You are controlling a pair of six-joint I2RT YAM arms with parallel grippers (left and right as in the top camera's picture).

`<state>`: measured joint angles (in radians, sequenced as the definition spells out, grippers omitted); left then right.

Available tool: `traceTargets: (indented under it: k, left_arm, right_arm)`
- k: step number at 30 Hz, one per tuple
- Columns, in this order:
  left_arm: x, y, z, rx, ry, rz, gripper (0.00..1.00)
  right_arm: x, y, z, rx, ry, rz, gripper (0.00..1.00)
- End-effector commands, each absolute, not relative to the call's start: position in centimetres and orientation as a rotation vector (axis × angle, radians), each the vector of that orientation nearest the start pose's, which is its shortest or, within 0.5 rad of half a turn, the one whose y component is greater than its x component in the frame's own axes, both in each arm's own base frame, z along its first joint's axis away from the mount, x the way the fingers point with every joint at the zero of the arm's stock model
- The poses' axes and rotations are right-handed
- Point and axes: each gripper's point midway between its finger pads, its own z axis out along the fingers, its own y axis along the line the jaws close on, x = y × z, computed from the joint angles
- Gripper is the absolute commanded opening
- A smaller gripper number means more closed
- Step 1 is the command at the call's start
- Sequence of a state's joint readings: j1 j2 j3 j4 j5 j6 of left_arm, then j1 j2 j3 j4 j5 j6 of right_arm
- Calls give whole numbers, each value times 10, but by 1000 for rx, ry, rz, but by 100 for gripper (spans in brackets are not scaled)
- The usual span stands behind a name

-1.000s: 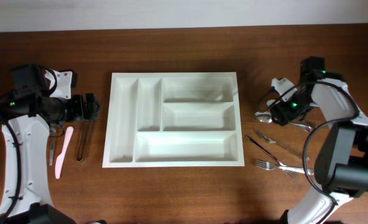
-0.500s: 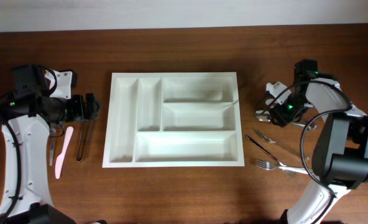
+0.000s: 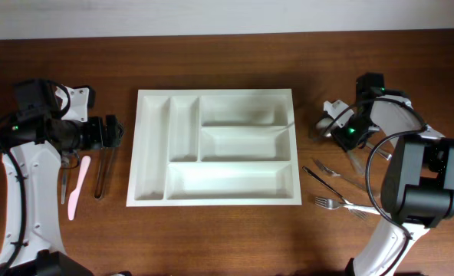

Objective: Pack container
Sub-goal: 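Lower the right gripper and grasp the upper spoon, then carry the spoon with the right gripper to the tray's top-right compartment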

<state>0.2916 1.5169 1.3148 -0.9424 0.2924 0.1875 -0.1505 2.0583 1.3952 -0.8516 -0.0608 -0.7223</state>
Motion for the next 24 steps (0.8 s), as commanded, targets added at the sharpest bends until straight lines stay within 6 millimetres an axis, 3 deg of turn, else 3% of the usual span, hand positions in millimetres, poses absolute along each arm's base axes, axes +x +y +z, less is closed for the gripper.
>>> traceTargets:
  k: [1, 8, 14, 20, 24]
  left_arm:
    - [359, 55, 177, -29, 2627, -251, 99]
    - [359, 55, 177, -29, 2627, -251, 99]
    - [359, 55, 177, -29, 2627, -251, 99]
    - [359, 55, 177, -29, 2627, -251, 99]
    - [359, 55, 177, -29, 2627, -251, 99]
  right_arm:
    - [386, -38, -18, -776, 2981, 86, 4]
    - [399, -40, 3, -735, 2931, 49, 4]
    - [423, -32, 55, -749, 2805, -16, 4]
    - [444, 9, 121, -848, 2618, -69, 4]
    - [449, 49, 143, -1018, 2497, -92, 4]
